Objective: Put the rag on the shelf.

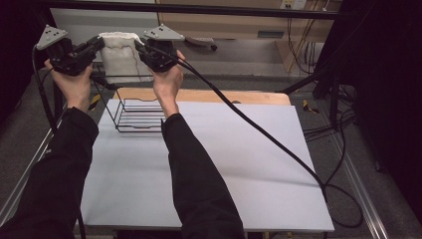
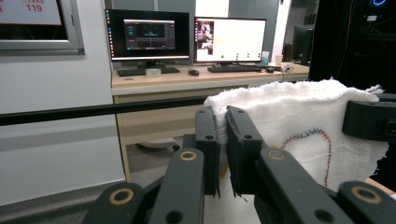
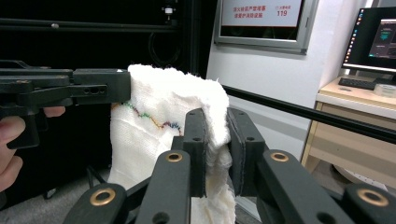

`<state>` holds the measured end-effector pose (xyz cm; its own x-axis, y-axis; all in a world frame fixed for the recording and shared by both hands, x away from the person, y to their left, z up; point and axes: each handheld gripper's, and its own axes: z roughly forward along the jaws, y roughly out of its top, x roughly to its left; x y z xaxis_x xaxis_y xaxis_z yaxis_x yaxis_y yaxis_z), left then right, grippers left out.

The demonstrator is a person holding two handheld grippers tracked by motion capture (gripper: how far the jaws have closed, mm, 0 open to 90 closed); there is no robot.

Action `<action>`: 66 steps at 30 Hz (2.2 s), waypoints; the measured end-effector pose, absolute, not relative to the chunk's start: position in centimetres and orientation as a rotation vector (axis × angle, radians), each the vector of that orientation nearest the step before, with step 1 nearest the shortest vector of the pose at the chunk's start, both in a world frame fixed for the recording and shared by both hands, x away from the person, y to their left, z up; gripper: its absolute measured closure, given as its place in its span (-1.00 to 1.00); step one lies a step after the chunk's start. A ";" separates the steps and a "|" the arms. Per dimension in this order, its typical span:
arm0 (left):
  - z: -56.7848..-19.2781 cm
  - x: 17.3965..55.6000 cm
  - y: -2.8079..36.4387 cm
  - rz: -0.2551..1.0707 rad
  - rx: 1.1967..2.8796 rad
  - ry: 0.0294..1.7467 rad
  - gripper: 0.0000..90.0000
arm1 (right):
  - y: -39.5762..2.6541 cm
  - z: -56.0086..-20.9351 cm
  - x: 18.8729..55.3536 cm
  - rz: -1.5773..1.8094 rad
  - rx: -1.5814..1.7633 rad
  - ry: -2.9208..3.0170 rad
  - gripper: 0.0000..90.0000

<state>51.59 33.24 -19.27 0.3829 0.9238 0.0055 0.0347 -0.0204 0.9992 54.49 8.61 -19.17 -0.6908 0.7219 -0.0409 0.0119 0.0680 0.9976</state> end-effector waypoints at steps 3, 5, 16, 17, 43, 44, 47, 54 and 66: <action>-19.6 51.3 33.5 0.899 1.416 0.933 0.86 | 8.8 -19.5 54.3 1.665 0.721 1.814 0.75; -19.8 51.1 33.6 0.897 1.421 0.929 0.86 | 8.7 -19.7 54.2 1.664 0.726 1.820 0.74; -21.3 49.9 34.0 0.871 1.429 0.925 0.86 | 8.8 -20.6 53.3 1.644 0.706 1.854 0.74; -21.4 49.9 34.0 0.870 1.436 0.924 0.86 | 8.8 -20.7 53.3 1.644 0.714 1.859 0.73; -23.0 47.7 34.2 0.844 1.474 0.902 0.85 | 8.3 -22.4 51.8 1.617 0.686 1.919 0.70; -23.1 47.7 34.2 0.843 1.476 0.903 0.85 | 8.3 -22.4 51.7 1.614 0.683 1.920 0.70; -23.2 47.4 34.3 0.841 1.485 0.905 0.85 | 8.3 -22.4 51.4 1.602 0.666 1.930 0.69; -23.6 46.5 34.4 0.840 1.511 0.907 0.84 | 8.4 -22.6 50.9 1.582 0.651 1.954 0.68; -24.1 45.9 34.4 0.817 1.550 0.930 0.83 | 8.6 -23.0 50.1 1.523 0.638 2.020 0.63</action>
